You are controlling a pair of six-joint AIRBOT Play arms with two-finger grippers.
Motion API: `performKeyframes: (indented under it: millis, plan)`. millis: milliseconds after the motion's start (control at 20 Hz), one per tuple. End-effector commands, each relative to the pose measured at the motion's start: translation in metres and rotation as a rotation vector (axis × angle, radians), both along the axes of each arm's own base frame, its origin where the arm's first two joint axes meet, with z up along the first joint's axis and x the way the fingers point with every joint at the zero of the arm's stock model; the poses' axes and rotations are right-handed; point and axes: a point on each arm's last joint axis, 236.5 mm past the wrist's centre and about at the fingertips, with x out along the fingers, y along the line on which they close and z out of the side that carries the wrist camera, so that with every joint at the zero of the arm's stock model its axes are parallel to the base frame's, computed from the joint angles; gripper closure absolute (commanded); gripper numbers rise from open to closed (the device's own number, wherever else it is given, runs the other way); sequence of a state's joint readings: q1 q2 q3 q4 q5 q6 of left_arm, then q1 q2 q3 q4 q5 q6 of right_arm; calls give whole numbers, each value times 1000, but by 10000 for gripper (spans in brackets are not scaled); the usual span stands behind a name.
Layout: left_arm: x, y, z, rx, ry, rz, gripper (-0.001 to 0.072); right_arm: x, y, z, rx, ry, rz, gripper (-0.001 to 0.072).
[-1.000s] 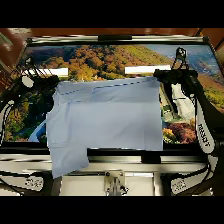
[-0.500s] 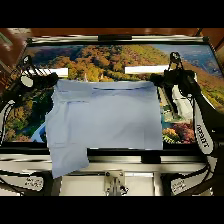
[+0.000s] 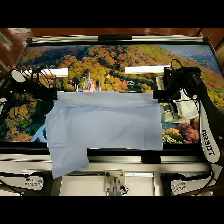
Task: Fold the shirts.
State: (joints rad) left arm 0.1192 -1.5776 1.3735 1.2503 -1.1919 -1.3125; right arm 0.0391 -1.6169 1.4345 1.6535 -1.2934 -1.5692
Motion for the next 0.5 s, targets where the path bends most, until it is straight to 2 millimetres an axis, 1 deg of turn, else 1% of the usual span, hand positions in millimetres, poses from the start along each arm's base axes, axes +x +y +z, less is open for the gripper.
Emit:
performKeyframes:
  millis: [0, 100, 250, 450]
  plan:
    - [-48, 4, -14, 2, 191, -35, 677, -36, 4, -13, 20, 135, 19, 630]
    - [-48, 7, -15, 7, 192, -30, 677, -39, 4, -16, 20, 144, 19, 630]
    - [-47, 8, -16, 8, 192, -30, 677, -30, 13, -16, 53, 106, 8, 630]
    - [-41, 17, -17, 28, 165, -11, 676, -24, 4, -17, 18, 80, 9, 630]
